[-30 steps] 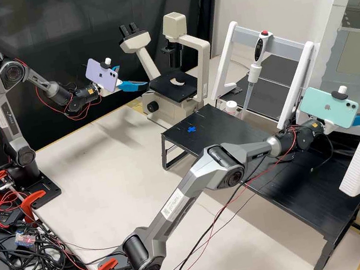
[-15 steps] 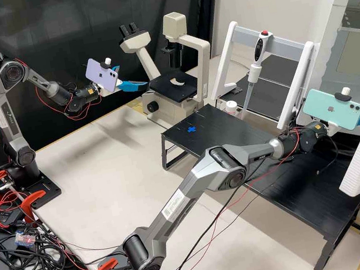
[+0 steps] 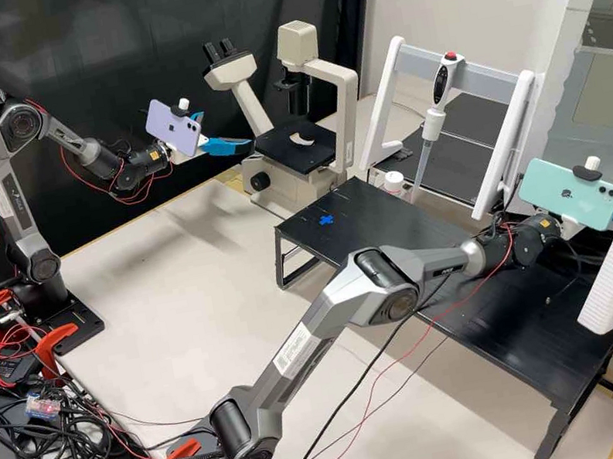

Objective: Move the petri dish to the microscope

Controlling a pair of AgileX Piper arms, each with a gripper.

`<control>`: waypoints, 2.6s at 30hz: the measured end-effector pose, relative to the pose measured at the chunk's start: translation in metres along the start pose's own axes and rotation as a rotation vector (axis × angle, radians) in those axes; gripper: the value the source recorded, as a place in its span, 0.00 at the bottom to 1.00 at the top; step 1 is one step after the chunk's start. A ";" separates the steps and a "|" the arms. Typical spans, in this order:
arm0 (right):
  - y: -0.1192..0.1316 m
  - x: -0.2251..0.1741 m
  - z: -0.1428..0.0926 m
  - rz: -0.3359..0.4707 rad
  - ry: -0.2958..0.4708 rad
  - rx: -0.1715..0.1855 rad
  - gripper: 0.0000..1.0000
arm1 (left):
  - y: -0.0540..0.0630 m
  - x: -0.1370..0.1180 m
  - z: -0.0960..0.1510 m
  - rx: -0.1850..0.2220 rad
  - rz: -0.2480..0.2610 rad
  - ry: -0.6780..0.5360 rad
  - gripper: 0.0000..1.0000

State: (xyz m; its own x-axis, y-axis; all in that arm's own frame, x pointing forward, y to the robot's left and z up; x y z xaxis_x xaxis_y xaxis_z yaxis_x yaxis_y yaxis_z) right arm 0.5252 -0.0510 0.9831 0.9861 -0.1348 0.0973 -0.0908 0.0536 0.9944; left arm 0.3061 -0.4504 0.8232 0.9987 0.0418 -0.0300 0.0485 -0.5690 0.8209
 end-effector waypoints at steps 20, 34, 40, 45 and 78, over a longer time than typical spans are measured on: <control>0.009 -0.139 0.017 0.128 0.004 0.002 0.00 | 0.000 0.000 0.000 0.000 0.000 0.000 1.00; -0.033 -0.266 -0.057 0.143 0.303 0.039 0.00 | 0.000 0.000 0.000 0.000 0.000 0.000 1.00; -0.081 -0.292 -0.102 -0.006 0.463 0.019 0.00 | 0.000 0.000 0.000 0.000 0.000 0.000 1.00; -0.115 -0.302 -0.133 -0.099 0.520 -0.009 0.00 | 0.000 0.000 0.000 0.000 0.000 0.000 1.00; -0.287 -0.279 -0.268 -0.414 0.596 -0.195 0.00 | 0.000 0.000 0.000 0.000 0.000 0.000 1.00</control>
State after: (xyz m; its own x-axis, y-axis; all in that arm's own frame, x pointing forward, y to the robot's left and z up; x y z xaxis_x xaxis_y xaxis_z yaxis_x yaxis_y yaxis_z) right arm 0.3135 0.2365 0.6598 0.8478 0.3733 -0.3766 0.2755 0.2967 0.9144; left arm 0.3061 -0.4504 0.8232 0.9987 0.0418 -0.0300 0.0485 -0.5690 0.8209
